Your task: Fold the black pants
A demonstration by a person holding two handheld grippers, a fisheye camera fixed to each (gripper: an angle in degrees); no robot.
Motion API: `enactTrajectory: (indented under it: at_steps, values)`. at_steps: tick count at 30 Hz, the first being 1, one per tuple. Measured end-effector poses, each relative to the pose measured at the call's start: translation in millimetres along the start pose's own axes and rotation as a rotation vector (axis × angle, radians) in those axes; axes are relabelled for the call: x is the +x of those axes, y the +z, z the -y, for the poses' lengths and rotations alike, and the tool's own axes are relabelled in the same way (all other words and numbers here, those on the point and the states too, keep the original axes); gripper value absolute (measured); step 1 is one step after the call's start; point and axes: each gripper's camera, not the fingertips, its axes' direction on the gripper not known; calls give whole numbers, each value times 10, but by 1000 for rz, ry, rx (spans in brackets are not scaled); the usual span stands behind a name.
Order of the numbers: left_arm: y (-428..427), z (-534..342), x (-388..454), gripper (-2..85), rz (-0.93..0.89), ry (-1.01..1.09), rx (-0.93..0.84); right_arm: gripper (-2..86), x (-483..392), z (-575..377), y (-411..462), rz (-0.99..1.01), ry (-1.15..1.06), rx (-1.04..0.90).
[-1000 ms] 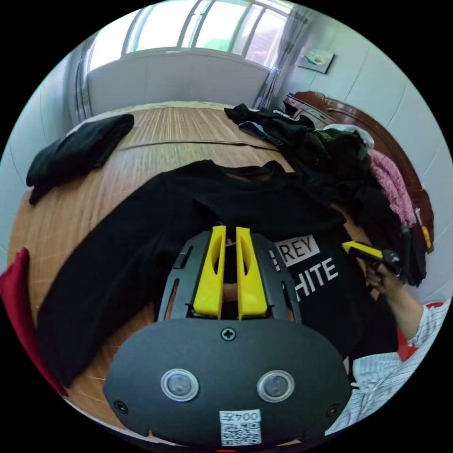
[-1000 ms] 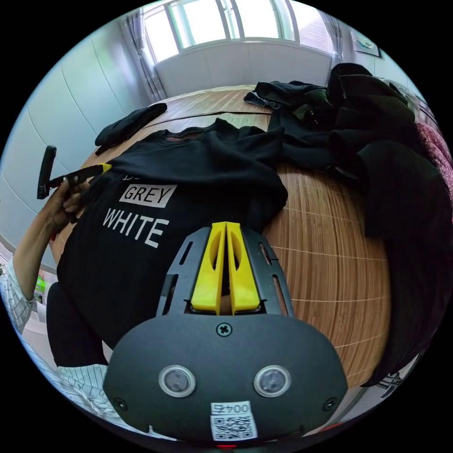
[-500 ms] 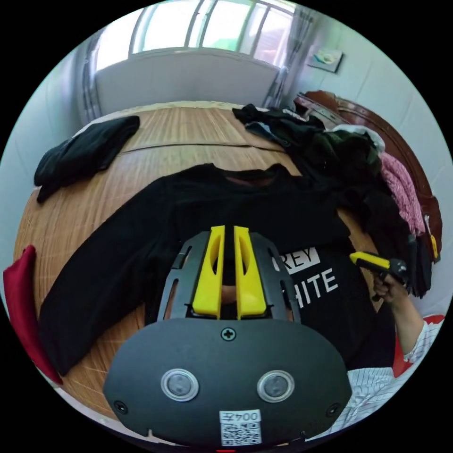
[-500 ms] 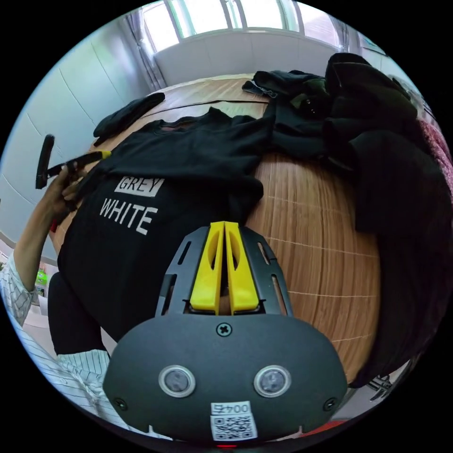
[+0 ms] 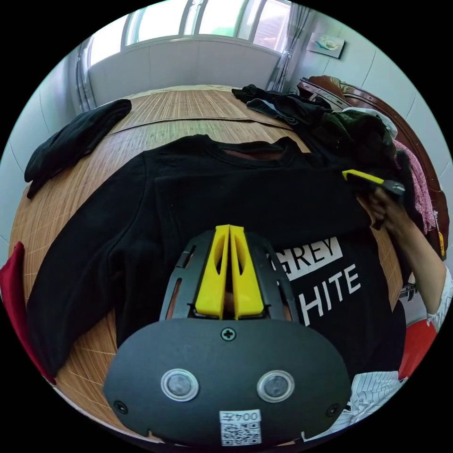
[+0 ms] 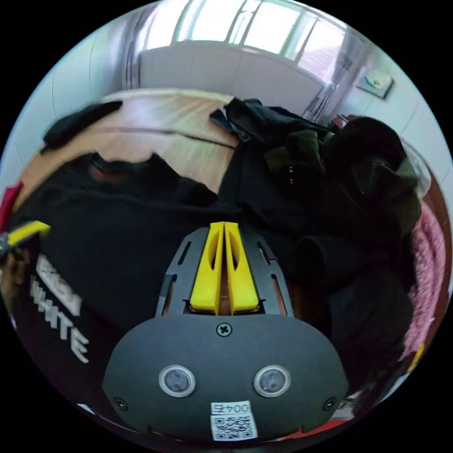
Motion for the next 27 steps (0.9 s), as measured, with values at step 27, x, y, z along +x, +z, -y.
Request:
enactTrajectory:
  at_steps: [27]
  values:
    - [-5211,-653,-2763,60,-382,-703,404,-7,-1014,-2905,-1351,387,65,-31]
